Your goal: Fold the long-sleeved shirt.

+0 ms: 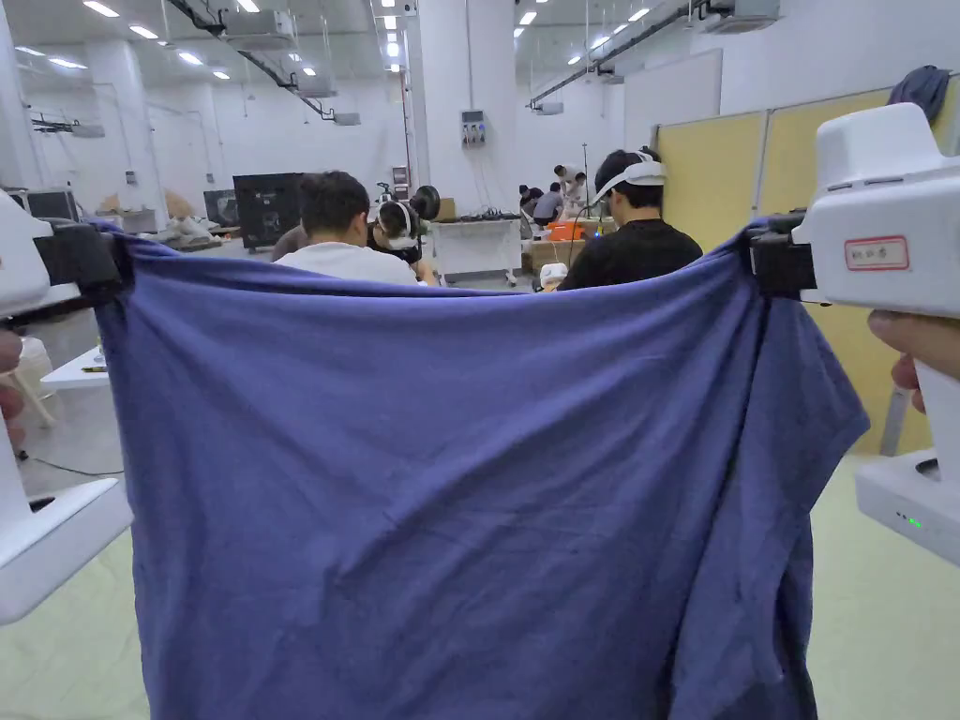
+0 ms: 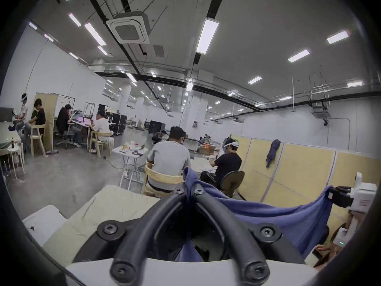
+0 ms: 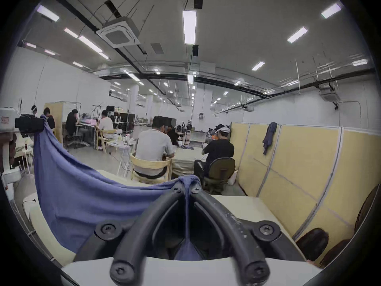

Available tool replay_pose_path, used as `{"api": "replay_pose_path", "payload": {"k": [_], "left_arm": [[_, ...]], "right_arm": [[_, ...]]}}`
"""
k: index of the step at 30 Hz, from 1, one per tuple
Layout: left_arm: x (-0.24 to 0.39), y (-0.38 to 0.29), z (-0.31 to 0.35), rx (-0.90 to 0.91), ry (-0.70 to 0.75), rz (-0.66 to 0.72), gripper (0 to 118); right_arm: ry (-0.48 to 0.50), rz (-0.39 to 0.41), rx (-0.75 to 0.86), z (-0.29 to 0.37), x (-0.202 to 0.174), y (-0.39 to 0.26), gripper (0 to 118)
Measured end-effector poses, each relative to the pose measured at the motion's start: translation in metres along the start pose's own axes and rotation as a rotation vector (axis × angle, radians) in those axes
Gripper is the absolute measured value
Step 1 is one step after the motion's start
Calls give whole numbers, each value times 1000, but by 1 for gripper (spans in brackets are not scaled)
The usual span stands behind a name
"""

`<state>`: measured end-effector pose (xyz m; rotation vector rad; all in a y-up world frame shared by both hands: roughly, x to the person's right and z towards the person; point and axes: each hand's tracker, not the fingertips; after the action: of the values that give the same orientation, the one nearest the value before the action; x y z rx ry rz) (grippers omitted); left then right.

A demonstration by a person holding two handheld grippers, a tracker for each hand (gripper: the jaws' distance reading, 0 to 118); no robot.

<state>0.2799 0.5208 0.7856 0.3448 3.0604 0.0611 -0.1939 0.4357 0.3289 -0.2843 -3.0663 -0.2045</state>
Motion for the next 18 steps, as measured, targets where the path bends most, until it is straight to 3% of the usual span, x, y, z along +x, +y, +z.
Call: {"api": "replay_pose_path", "payload": {"k": [5,9,14,18], "left_arm": [[8,32,-70,-28,-12,18,0],[17,69,-114,-7,29,-105,0],[20,95,-164,-5,34,-41,0],[8,122,-198,20,69,-46,0]], "right_arm": [[-35,15,-44,-59,16,56,5],[-67,31,-64,-109,24,97,5],[-127,53,-36,-162,32,141,5],[-175,13,-16,-191,40,168,5]]}}
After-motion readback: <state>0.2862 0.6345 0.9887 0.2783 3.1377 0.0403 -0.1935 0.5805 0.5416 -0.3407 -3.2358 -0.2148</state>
